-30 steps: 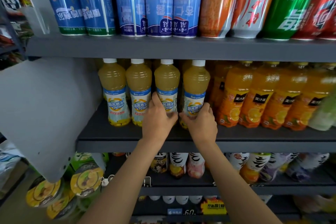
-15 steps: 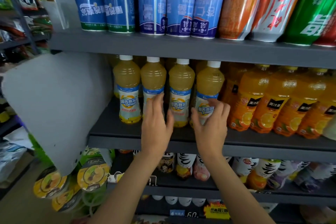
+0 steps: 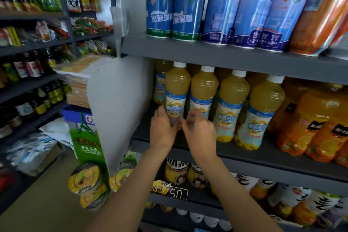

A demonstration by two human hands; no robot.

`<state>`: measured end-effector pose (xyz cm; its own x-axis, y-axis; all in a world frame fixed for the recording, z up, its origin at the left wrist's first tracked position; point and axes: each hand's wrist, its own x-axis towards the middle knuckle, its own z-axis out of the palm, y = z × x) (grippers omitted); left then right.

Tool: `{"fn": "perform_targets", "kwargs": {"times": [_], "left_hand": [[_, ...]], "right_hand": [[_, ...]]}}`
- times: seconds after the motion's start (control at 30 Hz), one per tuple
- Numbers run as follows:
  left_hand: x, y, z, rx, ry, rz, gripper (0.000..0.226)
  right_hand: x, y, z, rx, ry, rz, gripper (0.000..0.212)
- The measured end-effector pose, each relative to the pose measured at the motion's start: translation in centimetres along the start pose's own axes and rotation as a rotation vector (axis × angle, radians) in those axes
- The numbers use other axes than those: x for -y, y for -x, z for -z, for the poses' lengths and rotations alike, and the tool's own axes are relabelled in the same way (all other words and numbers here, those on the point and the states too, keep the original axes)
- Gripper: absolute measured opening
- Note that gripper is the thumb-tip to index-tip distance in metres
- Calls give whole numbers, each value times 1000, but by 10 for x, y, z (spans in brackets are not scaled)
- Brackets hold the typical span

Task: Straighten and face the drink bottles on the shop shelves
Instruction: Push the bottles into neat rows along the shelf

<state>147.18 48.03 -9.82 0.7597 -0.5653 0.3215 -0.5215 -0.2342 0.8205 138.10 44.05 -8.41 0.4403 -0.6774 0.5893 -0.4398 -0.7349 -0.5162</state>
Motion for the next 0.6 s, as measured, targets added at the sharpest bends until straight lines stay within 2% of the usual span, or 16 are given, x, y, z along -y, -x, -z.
{"fn": "perform_targets", "kwargs": {"times": [0.2,0.27,0.47,0.6], "left_hand": [[2,5,9,-152,-97,83,56],[5,6,16,-209,-160,110,56],[15,5,31,-190,-219,106,55],[24,-1,43,-133,-222,43,53]], "right_hand": [[8,-5,-14,234,33,-10,34],[12,-13,-21,258,5,-49,37],[29,-55,-61,113,-284,-145,46],[25,-76,-82,35,-278,-270,57]]}}
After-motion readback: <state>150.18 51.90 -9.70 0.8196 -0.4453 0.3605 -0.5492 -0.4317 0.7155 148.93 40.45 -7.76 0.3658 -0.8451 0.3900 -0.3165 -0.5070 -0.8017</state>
